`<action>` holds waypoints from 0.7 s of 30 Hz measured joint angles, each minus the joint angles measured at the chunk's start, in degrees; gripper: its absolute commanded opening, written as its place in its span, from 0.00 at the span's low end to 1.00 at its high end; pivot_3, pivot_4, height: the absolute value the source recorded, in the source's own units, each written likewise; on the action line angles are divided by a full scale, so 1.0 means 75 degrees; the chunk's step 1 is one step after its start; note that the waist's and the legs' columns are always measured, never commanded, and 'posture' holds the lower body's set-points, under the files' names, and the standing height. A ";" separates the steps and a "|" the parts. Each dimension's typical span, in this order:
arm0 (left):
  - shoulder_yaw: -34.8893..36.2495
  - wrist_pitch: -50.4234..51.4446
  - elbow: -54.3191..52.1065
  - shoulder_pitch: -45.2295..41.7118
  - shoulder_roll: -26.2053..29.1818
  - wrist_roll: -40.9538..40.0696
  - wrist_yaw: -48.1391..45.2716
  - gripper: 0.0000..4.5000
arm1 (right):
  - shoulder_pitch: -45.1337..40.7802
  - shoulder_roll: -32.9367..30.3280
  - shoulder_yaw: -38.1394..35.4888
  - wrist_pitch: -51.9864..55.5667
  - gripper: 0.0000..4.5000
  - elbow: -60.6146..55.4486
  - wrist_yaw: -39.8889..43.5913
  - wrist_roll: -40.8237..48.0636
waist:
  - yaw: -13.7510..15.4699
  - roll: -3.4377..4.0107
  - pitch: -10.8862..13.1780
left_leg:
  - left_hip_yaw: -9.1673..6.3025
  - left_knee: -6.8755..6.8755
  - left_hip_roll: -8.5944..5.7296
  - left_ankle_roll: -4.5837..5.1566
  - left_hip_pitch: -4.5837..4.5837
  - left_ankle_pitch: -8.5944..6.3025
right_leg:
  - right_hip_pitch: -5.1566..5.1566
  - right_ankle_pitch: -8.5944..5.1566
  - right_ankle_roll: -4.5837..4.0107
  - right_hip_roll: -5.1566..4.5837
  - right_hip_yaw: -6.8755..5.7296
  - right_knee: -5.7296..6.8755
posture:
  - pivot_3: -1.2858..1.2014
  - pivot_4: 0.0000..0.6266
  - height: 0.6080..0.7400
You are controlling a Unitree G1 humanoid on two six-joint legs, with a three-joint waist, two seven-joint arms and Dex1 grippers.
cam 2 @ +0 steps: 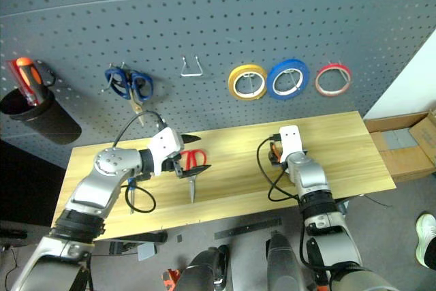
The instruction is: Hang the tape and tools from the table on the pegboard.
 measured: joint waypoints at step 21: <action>0.0104 0.0300 -0.0098 0.0227 -0.0165 -0.0114 0.0249 1.00 | -0.0552 0.0355 -0.0168 -0.0683 0.62 0.1322 -0.0414 -0.0117 | -0.0119 -0.0001 -0.0002 | -0.0001 0.0006 0.0012 -0.0001 0.0005 0.0000 | 0.0003 0.0012 0.0005 0.0013 0.0002 0.0006 | 0.45 0.46 1.00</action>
